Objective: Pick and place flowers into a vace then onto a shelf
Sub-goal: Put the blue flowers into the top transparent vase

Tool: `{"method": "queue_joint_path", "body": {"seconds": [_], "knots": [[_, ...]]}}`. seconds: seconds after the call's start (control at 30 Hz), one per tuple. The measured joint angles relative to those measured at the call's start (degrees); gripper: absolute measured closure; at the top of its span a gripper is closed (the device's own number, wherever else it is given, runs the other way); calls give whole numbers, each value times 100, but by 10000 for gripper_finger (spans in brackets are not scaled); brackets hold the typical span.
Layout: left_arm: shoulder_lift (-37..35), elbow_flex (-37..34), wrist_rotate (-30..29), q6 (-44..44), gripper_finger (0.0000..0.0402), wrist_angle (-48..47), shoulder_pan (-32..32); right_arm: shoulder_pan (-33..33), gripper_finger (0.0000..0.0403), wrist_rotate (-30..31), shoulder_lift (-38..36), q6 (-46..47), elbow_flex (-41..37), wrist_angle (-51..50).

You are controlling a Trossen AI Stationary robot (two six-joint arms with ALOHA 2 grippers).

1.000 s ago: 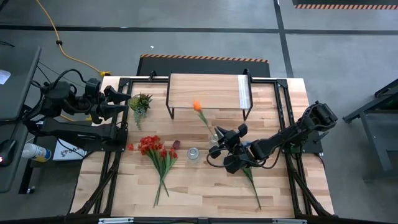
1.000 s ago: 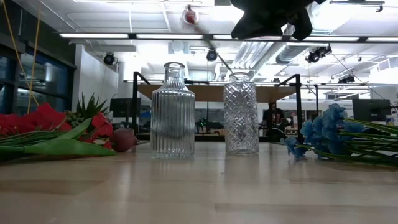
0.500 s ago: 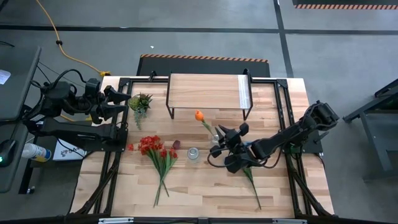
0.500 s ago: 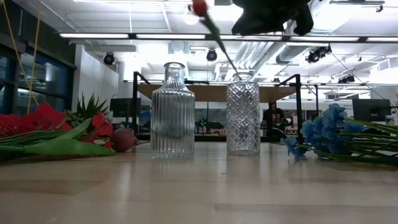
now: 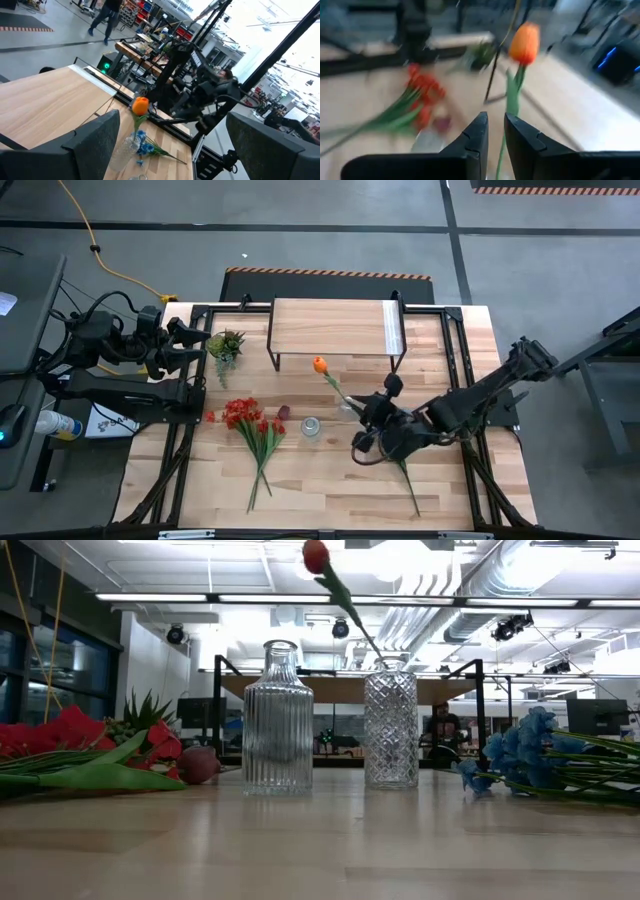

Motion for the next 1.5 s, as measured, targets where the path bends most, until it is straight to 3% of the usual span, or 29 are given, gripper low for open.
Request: {"method": "queue_joint_path", "body": {"seconds": [0.13, 0.27, 0.43, 0.57, 0.87, 1.2, 1.5], "knots": [[0, 0, 2, 1, 2, -1, 0, 69, 354, -1259, -6, 1306, 770, -2016], [0, 0, 20, 1, 2, -1, 0, 69, 352, -2747, -8, 2478, 1304, -3292], [0, 0, 25, 1, 2, -1, 0, 87, 342, -4455, -12, 3620, 1509, -3944], [0, 0, 23, 1, 2, -1, 0, 218, 336, -5324, -12, 4336, 1513, -4094], [0, 0, 19, 0, 2, -1, 0, 774, 314, -5408, 1, 5655, 1508, -4162], [0, 0, 16, -1, 2, -1, 0, 1080, 235, -5238, 1, 6311, 1473, -4239], [0, 0, 14, -1, 2, -1, 0, 1079, 193, -5410, 5, 6381, 438, -3664]]}}
